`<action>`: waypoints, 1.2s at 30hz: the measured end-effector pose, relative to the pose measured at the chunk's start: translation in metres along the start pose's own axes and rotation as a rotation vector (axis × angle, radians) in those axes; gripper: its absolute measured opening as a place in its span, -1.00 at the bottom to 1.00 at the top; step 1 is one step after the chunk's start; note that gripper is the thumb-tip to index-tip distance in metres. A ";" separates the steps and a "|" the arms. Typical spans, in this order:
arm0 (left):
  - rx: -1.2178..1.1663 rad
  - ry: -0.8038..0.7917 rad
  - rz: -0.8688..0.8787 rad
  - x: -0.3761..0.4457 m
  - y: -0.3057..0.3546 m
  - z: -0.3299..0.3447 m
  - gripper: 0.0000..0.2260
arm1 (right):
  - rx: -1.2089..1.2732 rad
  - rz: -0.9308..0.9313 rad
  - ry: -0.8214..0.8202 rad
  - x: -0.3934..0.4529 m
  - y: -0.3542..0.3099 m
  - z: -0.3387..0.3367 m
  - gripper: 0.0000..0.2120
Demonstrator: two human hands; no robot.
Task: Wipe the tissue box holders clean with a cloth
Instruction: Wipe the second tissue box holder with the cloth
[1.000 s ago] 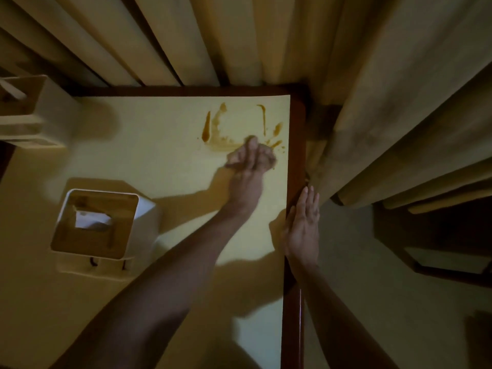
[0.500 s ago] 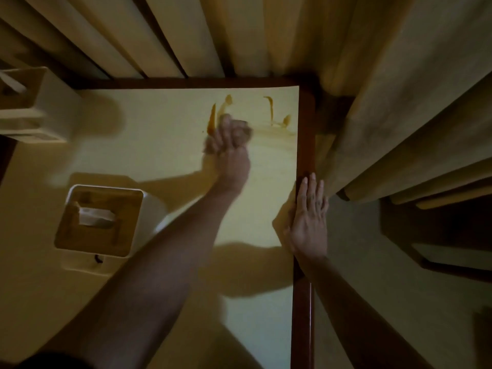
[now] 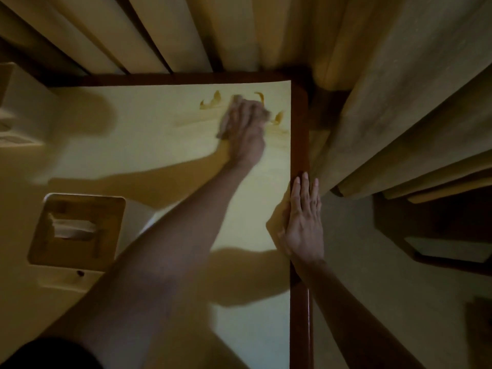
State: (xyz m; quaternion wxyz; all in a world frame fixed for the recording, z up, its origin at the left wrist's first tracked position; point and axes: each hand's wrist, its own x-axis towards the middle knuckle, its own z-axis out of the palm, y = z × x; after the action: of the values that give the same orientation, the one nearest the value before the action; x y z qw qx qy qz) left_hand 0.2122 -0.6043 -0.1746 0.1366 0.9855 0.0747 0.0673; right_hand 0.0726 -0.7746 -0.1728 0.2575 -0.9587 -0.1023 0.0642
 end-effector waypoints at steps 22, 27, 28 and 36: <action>0.024 -0.052 -0.615 0.035 -0.110 -0.051 -0.51 | 0.004 -0.011 0.013 0.001 0.004 0.002 -0.45; 0.014 -0.049 -0.411 0.057 -0.053 -0.022 -0.55 | 0.025 -0.018 0.001 0.001 0.004 0.000 -0.46; 0.022 -0.074 -0.293 0.062 -0.032 -0.011 -0.54 | 0.031 -0.013 -0.001 0.001 0.003 -0.001 -0.46; 0.039 -0.221 0.225 0.038 0.064 0.019 -0.57 | 0.027 -0.003 0.008 0.000 0.004 0.002 -0.45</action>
State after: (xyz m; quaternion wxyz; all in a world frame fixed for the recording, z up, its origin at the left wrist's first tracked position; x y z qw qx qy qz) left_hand 0.2609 -0.6638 -0.1705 0.1164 0.9915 -0.0502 -0.0283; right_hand 0.0728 -0.7765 -0.1766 0.2710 -0.9552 -0.1018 0.0612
